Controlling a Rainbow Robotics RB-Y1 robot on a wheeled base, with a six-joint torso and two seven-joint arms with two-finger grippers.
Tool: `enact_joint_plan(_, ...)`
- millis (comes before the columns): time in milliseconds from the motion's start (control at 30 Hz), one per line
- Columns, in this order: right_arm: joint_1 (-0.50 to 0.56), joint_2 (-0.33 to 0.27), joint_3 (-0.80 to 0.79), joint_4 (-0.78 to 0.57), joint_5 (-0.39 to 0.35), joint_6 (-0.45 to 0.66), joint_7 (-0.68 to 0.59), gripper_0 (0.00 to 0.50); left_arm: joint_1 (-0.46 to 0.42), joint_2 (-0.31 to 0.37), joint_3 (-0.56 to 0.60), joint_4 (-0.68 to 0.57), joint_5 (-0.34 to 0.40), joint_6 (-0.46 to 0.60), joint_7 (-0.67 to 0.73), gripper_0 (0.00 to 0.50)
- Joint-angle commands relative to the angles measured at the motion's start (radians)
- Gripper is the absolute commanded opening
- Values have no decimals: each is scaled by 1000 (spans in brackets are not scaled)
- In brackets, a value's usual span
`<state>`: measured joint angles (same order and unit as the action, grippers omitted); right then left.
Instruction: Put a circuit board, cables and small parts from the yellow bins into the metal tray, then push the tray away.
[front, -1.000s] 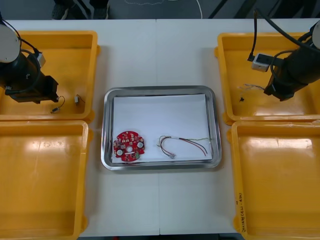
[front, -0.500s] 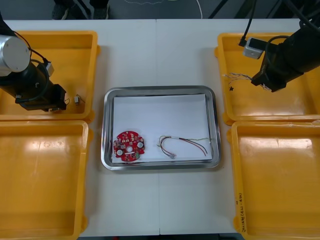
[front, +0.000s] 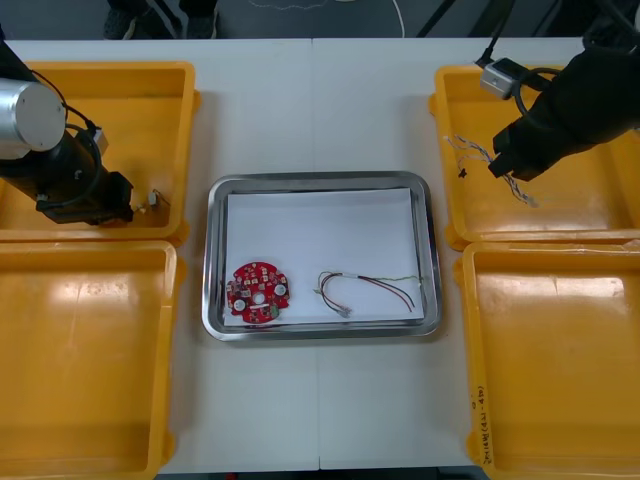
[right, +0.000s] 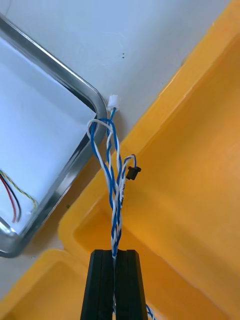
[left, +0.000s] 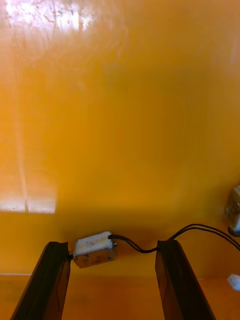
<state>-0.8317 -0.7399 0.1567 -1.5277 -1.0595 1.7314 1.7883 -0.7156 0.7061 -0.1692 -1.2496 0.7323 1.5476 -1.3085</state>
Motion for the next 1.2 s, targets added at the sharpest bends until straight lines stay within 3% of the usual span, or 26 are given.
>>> enact_joint_plan(33, -33, -36, 56, -71, 12, 22, -185, 0, -1, -20, -10, 9, -17, -23, -83, 500)
enact_joint_plan(300, -35, -36, 106, -100, 33, 45, -420, 0, -12, -28, -10, 56, -28, -55, -98, 500)
enact_joint_plan(667, -35, -15, 141, -114, 102, 40, -607, 0, -12, -43, -10, 81, -54, -63, -100, 500)
enact_joint_plan(700, -35, -9, 142, -114, 113, 43, -613, 0, -12, -45, -10, 81, -54, -63, -100, 454)
enact_joint_plan(733, -35, -4, 142, -114, 124, 43, -616, 0, -12, -43, -10, 81, -54, -63, -100, 370)
enact_joint_plan(800, -35, 4, 142, -114, 136, 45, -626, 0, -12, -43, -10, 81, -53, -61, -100, 119)
enact_joint_plan(833, -35, 5, 142, -114, 142, 46, -627, 0, -12, -43, -10, 81, -53, -63, -101, 37)
enact_joint_plan(867, -35, 8, 142, -114, 142, 48, -633, 0, -12, -43, -10, 81, -54, -63, -100, 2)
enact_joint_plan(1200, -55, 19, 142, -117, 147, 66, -670, 0, -58, -34, -9, 81, -65, -9, -83, 0)
